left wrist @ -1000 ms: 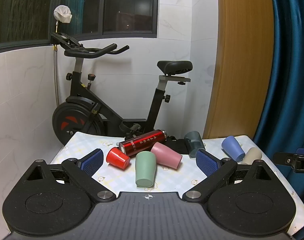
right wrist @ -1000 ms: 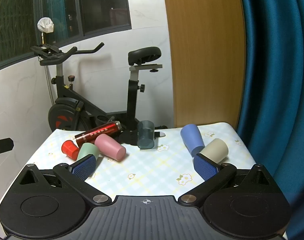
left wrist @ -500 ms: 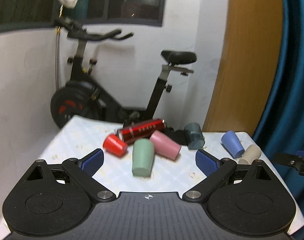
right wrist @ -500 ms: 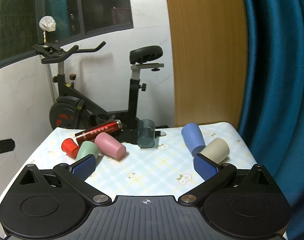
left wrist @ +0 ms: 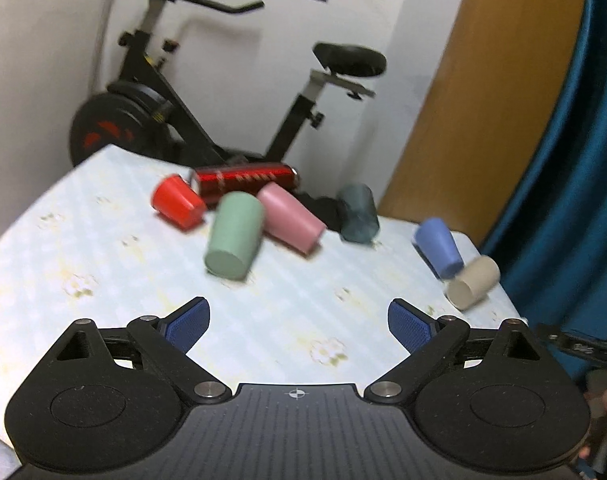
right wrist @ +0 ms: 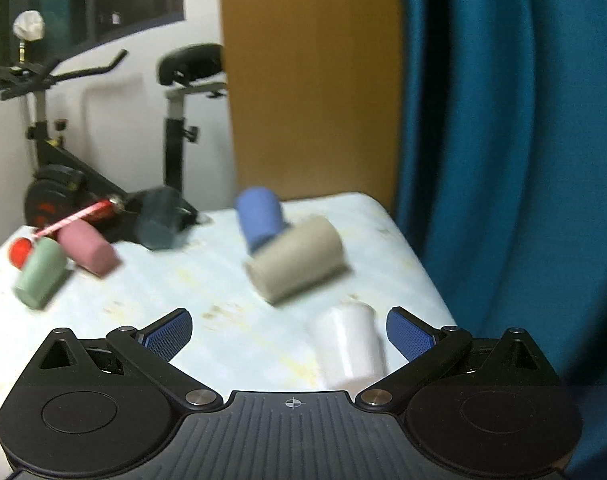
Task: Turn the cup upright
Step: 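Close the right gripper around the white cup and lift it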
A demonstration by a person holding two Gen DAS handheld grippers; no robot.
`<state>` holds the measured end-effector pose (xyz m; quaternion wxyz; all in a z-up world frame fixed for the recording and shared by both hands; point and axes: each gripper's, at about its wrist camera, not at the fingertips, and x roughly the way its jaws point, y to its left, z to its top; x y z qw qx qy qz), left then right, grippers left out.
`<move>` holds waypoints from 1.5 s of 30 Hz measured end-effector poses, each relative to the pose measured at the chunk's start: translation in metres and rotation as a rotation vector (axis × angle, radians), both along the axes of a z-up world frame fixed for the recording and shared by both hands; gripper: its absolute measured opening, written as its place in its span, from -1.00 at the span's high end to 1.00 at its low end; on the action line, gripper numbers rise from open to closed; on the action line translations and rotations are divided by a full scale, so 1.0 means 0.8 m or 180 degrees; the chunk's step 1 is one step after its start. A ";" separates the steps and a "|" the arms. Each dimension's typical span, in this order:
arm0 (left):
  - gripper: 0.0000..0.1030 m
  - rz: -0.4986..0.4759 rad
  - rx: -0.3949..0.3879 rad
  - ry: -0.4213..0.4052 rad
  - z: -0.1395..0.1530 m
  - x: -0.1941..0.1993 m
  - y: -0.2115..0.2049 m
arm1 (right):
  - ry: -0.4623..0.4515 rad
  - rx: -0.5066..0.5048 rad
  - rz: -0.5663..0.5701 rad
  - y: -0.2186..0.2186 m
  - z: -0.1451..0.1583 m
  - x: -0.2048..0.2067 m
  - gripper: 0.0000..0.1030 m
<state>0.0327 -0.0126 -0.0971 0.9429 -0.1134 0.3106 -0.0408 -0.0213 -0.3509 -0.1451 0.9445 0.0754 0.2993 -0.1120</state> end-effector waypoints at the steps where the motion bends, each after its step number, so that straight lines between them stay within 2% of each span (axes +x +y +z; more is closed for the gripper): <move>1: -0.89 -0.0012 0.0009 0.0013 -0.005 0.001 -0.003 | 0.0025 -0.0040 0.0014 -0.004 -0.009 0.003 -0.99; 4: -0.89 -0.0045 0.0010 0.0081 -0.011 0.005 -0.005 | 0.0168 -0.0282 0.0028 -0.010 -0.035 0.022 -0.90; 7: -0.88 -0.0006 0.0077 0.0155 -0.014 0.005 -0.007 | 0.0365 -0.0341 0.0002 -0.018 -0.058 0.050 -0.76; 9: -0.88 0.0013 0.0124 0.0172 -0.012 0.001 -0.011 | 0.0483 -0.0305 -0.0040 -0.029 -0.073 0.064 -0.51; 13: -0.88 0.0057 0.0238 0.0251 -0.011 0.003 -0.015 | 0.0664 -0.0188 -0.0022 -0.041 -0.097 0.080 -0.37; 15: -0.88 0.0066 0.0268 0.0292 -0.012 0.004 -0.015 | 0.0720 -0.0120 -0.0008 -0.042 -0.104 0.083 -0.16; 17: -0.88 0.0078 0.0281 0.0322 -0.012 0.007 -0.015 | 0.0753 -0.0111 0.0015 -0.042 -0.105 0.083 -0.03; 23: -0.88 0.0102 0.0243 0.0330 -0.011 0.011 -0.007 | 0.0801 -0.0042 0.0030 -0.033 -0.094 0.078 -0.01; 26: -0.87 0.0172 0.0280 0.0285 -0.010 0.012 0.004 | 0.0769 0.0101 0.0054 -0.016 -0.078 0.079 -0.01; 29: -0.87 0.0274 0.0402 0.0251 -0.008 0.015 0.021 | 0.0776 0.0274 0.0160 0.015 -0.064 0.087 -0.01; 32: -0.87 0.0354 0.0393 0.0239 -0.007 0.015 0.047 | 0.0899 0.0472 0.0343 0.061 -0.058 0.100 -0.01; 39: -0.87 0.0759 0.0477 0.0231 -0.006 0.012 0.109 | 0.1362 0.0778 0.0784 0.209 -0.071 0.155 -0.01; 45: -0.87 0.1037 0.0453 0.0239 -0.008 0.007 0.147 | 0.1527 0.1016 0.1007 0.321 -0.076 0.193 -0.01</move>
